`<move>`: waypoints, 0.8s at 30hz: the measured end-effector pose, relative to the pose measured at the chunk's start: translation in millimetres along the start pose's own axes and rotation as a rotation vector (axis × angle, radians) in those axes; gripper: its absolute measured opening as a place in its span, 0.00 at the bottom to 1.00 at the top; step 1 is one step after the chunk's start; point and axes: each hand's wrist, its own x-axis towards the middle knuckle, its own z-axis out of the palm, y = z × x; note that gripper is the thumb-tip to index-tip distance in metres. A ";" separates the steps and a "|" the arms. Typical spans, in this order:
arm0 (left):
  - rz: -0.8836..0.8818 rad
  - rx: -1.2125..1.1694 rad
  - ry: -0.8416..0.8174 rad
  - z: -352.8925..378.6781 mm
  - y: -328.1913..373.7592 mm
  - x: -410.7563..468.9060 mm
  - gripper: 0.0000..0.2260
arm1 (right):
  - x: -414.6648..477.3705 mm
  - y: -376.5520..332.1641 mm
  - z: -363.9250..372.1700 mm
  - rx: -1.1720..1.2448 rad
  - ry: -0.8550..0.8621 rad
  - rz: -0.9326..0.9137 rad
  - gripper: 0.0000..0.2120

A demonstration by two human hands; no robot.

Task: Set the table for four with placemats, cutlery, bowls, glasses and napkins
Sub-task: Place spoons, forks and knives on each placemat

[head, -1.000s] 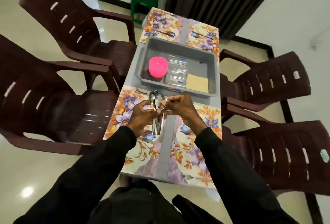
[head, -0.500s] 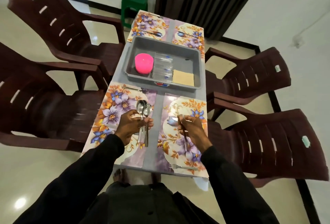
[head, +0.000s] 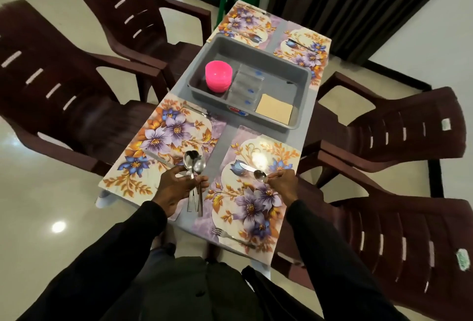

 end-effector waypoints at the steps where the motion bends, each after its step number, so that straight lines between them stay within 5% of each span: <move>1: 0.003 -0.006 0.020 0.8 -2.5 -0.9 0.16 | 7.8 1.7 0.4 -0.024 -0.005 -0.015 0.07; 8: -0.010 -0.009 0.114 4.5 -16.6 -9.5 0.16 | 41.1 20.0 4.5 -0.046 -0.044 -0.054 0.12; 14: -0.001 -0.004 0.150 2.1 -24.7 -14.7 0.16 | 67.0 13.0 7.4 -0.107 -0.017 -0.152 0.06; 24: -0.007 -0.006 0.205 -0.8 -30.0 -19.4 0.15 | 87.8 23.6 37.5 -0.261 0.008 -0.187 0.09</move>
